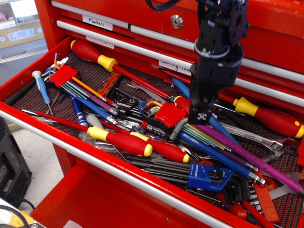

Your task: Pick up violet Allen key

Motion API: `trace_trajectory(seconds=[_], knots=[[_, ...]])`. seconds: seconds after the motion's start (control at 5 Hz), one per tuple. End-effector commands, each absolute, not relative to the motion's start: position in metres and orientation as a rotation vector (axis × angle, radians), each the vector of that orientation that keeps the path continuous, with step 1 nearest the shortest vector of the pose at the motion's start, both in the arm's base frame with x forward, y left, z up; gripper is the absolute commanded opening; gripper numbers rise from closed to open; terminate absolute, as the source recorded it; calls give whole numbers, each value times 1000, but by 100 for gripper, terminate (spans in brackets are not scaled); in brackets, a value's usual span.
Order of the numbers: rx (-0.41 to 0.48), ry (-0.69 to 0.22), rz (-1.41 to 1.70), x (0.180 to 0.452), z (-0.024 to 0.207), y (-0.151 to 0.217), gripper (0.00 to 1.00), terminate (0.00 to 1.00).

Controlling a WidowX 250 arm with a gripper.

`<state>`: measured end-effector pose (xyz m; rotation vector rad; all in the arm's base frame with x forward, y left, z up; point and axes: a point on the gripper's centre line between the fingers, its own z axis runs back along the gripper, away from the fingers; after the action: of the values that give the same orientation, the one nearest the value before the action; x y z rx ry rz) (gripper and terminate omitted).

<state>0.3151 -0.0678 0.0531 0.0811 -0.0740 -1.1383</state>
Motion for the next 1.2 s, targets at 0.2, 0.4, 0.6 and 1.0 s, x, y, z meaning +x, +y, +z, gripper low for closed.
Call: trace_trajectory(seconds=[0.2, 0.4, 0.6, 1.0], knots=[[6, -176, -1096, 312, 37, -63, 100, 0], [-7, -188, -1056, 312, 32, -61, 100, 0], [-35, -210, -1026, 313, 27, -63, 0, 0], [-57, -151, -1002, 313, 53, -65, 0, 0]])
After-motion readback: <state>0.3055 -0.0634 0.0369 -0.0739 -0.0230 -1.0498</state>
